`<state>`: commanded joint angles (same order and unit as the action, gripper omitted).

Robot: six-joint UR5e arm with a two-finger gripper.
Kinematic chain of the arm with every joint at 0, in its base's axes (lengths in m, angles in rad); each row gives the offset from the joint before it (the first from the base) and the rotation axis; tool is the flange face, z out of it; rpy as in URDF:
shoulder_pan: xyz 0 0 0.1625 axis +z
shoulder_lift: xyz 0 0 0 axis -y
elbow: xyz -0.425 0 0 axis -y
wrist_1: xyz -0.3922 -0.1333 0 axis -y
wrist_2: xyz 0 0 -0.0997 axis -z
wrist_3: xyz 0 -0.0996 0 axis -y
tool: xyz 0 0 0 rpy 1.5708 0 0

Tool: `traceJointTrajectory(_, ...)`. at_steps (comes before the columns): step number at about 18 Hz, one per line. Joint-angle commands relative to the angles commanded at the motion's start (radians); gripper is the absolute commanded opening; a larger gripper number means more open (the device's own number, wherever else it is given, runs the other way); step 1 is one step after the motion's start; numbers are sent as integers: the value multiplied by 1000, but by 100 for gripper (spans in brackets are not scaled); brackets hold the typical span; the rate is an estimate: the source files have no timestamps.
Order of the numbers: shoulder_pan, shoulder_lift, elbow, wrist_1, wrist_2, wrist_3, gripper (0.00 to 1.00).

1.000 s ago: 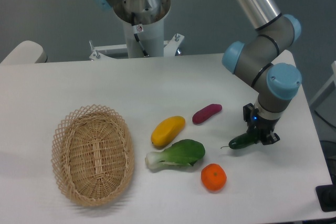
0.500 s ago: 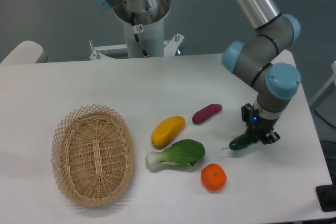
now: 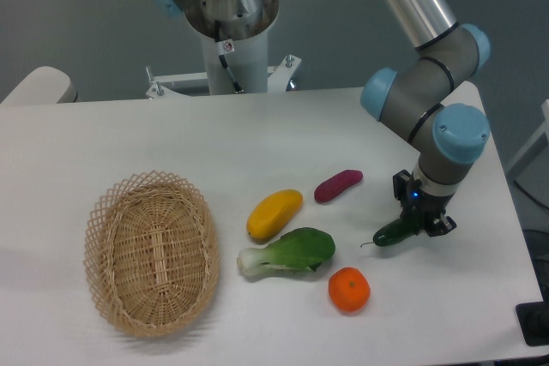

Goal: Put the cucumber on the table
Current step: 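Lower the cucumber onto the table beside the bok choy, then open the gripper to release the cucumber on the table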

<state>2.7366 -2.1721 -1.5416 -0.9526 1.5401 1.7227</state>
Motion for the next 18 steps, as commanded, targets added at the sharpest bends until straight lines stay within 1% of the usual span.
traceJointTrajectory(4,0,5,-18,0,-2,0,28)
traceJointTrajectory(6,0,6,-17,0,-2,0,35)
traceJointTrajectory(7,-2,5,-15,0,-2,0,42)
traceJointTrajectory(8,-2,5,-14,2,-2,3,53)
traceJointTrajectory(9,-2,3,-8,2,-2,11,68)
traceJointTrajectory(11,0,5,1,3,-3,8,86)
traceJointTrajectory(12,-2,6,4,3,-3,2,99)
traceJointTrajectory(13,-2,8,8,2,-3,0,100)
traceJointTrajectory(16,-6,14,32,-2,0,-8,100)
traceJointTrajectory(18,-15,34,37,-3,-3,-69,100)
